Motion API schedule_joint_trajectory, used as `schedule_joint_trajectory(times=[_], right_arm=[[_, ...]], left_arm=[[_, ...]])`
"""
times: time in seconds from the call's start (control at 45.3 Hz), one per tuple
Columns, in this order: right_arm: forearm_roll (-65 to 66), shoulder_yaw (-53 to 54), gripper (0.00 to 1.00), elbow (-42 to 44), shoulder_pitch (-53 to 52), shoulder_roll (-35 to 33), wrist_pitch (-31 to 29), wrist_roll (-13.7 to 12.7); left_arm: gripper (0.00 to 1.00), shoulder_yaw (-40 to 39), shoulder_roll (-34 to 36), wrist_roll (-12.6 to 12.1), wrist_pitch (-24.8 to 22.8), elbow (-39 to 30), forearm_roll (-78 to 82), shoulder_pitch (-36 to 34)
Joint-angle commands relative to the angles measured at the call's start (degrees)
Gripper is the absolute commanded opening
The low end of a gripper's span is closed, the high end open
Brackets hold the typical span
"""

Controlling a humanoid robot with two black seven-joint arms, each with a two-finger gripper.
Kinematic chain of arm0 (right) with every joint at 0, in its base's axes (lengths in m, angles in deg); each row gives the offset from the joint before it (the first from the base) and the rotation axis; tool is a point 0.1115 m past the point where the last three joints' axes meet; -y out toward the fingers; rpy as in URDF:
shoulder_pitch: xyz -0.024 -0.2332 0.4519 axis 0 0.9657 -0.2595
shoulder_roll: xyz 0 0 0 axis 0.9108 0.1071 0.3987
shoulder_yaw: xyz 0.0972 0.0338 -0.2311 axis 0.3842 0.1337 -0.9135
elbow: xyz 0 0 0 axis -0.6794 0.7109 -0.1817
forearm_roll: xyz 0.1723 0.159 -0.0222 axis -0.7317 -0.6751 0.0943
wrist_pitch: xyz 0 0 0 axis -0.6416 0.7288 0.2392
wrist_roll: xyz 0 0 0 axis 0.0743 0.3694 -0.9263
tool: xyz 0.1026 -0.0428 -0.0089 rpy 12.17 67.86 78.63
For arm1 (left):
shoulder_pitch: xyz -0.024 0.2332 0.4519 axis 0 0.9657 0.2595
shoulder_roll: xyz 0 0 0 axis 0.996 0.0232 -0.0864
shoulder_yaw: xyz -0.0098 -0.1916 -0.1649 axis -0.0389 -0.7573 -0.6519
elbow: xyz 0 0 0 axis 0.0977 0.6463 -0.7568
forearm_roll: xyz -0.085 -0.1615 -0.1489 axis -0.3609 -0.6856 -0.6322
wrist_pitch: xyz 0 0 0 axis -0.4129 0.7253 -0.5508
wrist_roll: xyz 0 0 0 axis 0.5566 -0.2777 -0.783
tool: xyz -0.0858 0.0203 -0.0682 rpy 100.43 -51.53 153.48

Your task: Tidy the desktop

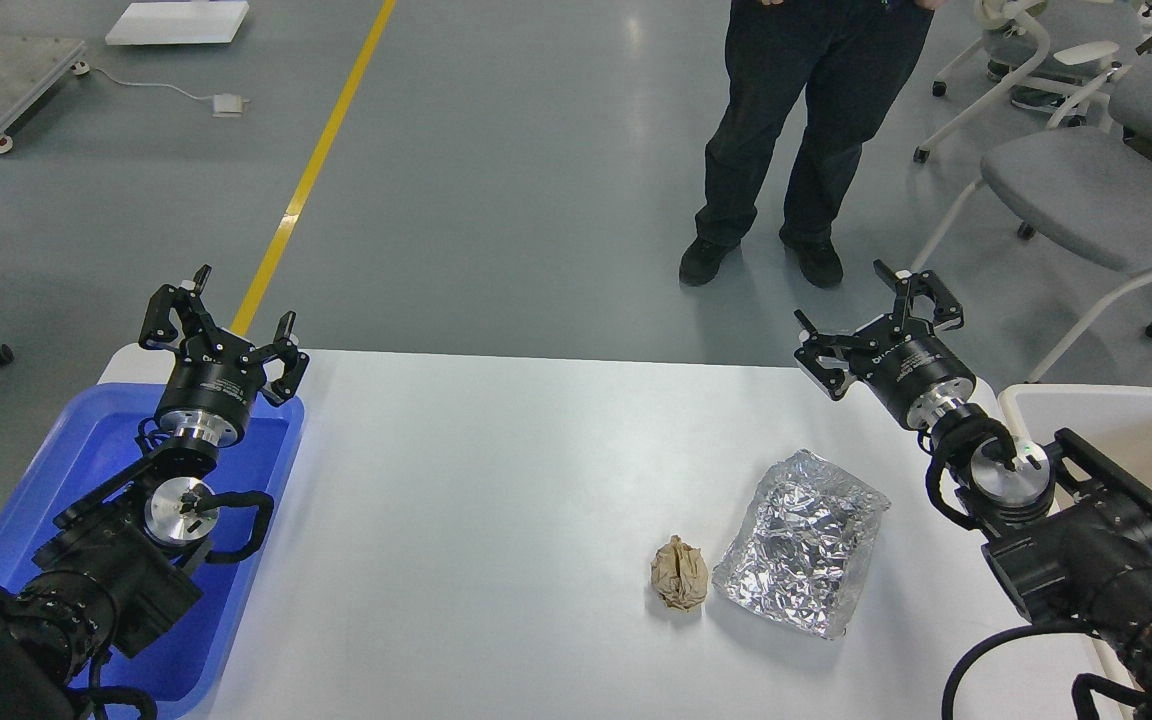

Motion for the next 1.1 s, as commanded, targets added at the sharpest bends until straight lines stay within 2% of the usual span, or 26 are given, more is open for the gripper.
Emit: schedule_joint_trajectory(times=[0.0,0.287,0.729,0.928,1.082], right_arm=[[0.17,-0.03,1.0,-0.05,0.0,0.1,0.06,0.01],[1.22,-0.38,1.0,-0.31,0.09,-0.17,-0.11,0.01],[13.34,-0.38,1.0,-0.67,-2.72,-0.69,-0.03,0.01],[23.1,-0.91,1.0,-2.68,-4.13,-5.17,-0.2,0.01],[30.13,-3.89,1.0,-12.34,-3.95,-12.37,-0.2,0.01]], left_arm=[[1.0,0.0,0.0,0.0,0.0,-0.08,0.0,0.0],[1.0,0.0,0.0,0.0,0.0,0.0,0.0,0.0],[1.0,0.0,0.0,0.0,0.0,0.0,0.0,0.0],[1.0,0.0,0.0,0.0,0.0,0.0,0.0,0.0],[1.0,0.0,0.0,0.0,0.0,0.0,0.0,0.0]])
